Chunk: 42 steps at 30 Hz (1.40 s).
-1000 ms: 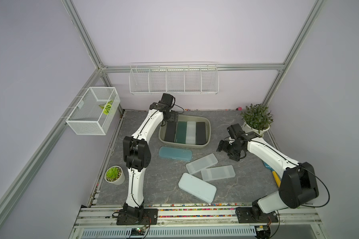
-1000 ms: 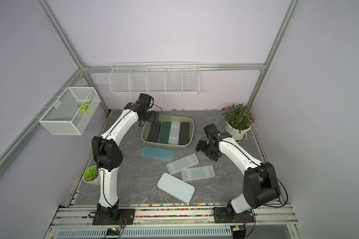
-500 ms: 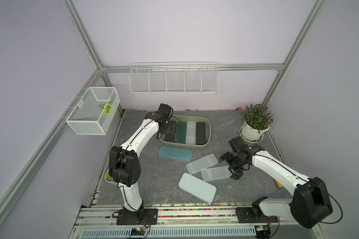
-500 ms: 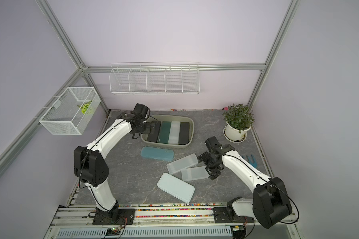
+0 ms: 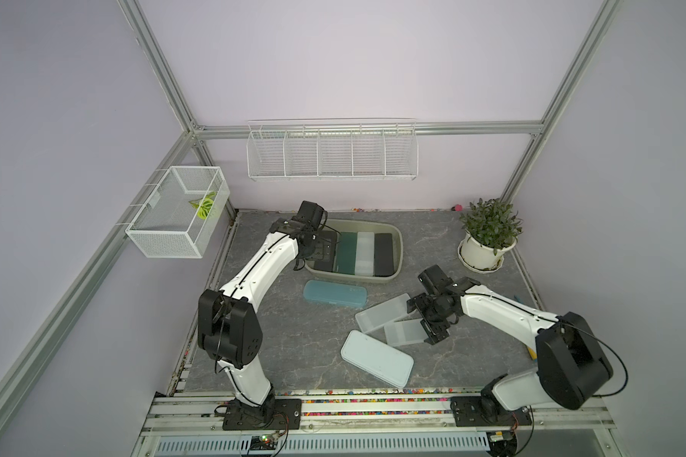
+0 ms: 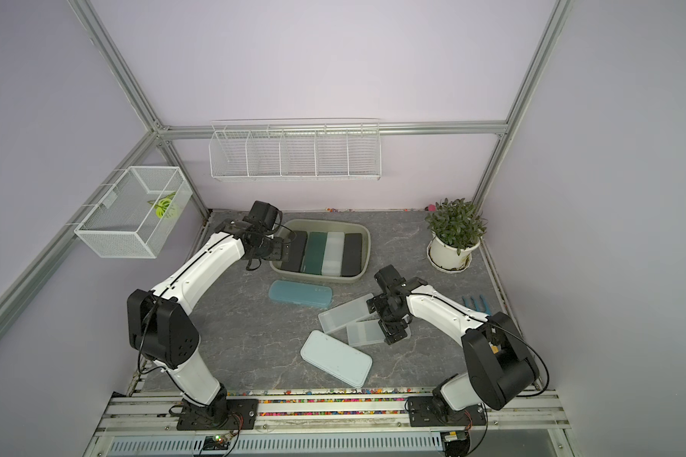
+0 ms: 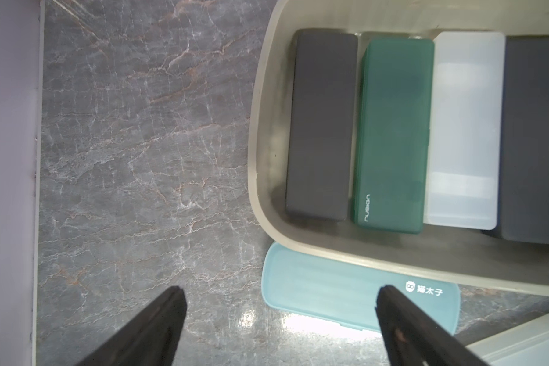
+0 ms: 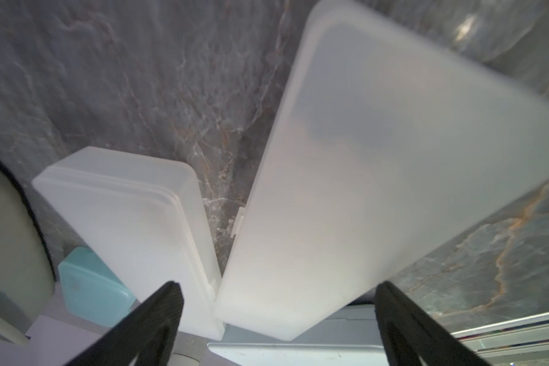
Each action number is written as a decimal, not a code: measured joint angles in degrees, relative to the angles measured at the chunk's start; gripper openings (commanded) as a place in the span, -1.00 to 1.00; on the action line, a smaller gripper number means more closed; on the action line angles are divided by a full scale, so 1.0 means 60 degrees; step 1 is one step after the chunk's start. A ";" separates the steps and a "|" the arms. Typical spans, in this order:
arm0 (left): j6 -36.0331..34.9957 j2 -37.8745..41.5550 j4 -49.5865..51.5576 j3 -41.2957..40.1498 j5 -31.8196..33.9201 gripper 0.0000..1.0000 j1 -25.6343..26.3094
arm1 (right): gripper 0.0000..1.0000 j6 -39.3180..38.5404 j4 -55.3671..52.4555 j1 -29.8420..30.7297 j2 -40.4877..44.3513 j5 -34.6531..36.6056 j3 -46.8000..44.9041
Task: Put the pencil case into the storage box
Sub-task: Pick up the pencil case from the center of the board.
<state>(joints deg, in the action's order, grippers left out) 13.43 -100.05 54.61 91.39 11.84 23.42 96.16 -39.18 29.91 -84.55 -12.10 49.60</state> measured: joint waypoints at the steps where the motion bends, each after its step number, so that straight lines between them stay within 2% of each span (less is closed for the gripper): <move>1: 0.0000 0.0000 0.0004 -0.0036 0.0011 0.96 0.0000 | 0.97 0.0087 0.0091 0.0044 -0.0018 -0.0007 -0.0073; 12: -0.0033 0.0036 0.0044 -0.0415 0.0062 0.93 0.0000 | 0.92 0.0787 0.0674 0.0237 -0.0437 0.0047 -0.0583; 21: -0.0117 0.0197 0.0066 -0.0448 0.0138 0.83 0.0000 | 0.45 0.0940 0.0601 0.0244 -0.0470 0.0036 -0.0597; 27: -0.0189 0.0324 0.0091 -0.0470 0.0244 0.82 -0.0040 | 0.24 0.0488 -0.0087 -0.0164 0.0080 0.0674 -0.0812; 30: -0.0233 0.0339 0.0095 -0.0484 0.0248 0.82 -0.0098 | 0.16 -0.0248 -0.1147 -0.0557 0.0444 0.1333 -0.0484; 34: -0.0299 0.0353 0.0098 -0.0488 0.0248 0.82 -0.0237 | 0.08 -0.2040 -0.2532 -0.0860 0.0408 0.2215 0.1260; 39: -0.0328 0.0397 0.0102 -0.0492 0.0248 0.82 -0.0408 | 0.07 -0.4626 -0.3162 -0.0856 -0.0641 0.2852 0.4153; 42: -0.0324 0.0470 0.0106 -0.0554 0.0248 0.82 -0.0488 | 0.07 -0.6076 -0.3402 -0.0761 -0.1730 0.3013 0.5872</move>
<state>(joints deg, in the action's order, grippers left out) 11.49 -97.23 55.24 88.07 13.32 20.49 59.70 -59.59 25.34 -94.94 5.98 84.84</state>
